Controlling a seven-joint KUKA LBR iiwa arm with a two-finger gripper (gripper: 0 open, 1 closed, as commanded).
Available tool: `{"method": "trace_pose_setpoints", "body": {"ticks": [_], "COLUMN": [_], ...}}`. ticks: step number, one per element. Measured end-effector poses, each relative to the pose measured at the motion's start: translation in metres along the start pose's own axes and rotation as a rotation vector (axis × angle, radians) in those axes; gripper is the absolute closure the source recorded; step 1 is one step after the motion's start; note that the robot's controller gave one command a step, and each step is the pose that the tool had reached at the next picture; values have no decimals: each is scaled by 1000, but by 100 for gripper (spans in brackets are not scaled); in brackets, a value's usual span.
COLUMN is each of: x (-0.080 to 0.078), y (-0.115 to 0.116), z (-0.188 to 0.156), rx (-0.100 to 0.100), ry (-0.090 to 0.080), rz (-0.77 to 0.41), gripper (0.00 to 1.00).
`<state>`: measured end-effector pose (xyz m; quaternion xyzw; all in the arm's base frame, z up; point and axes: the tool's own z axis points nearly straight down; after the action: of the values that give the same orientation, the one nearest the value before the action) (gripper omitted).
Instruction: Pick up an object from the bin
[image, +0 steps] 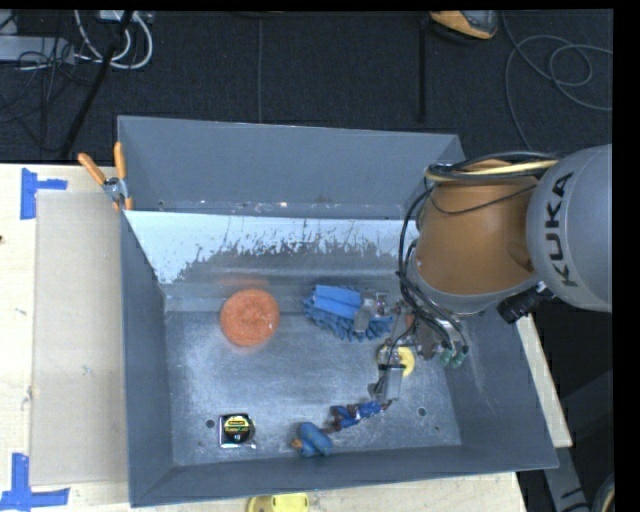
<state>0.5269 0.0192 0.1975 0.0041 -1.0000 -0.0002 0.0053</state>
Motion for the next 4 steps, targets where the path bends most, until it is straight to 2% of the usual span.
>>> {"method": "trace_pose_setpoints", "body": {"ticks": [1, 2, 3, 4], "x": [-1, 29, 34, 36], "y": [0, -36, -38, -20], "z": [-5, 61, 63, 84], "rx": [0, 0, 0, 0], "ry": [-8, -10, -7, -7], "rz": [1, -23, -70, 50], "gripper": [0, 0, 0, 0]}}
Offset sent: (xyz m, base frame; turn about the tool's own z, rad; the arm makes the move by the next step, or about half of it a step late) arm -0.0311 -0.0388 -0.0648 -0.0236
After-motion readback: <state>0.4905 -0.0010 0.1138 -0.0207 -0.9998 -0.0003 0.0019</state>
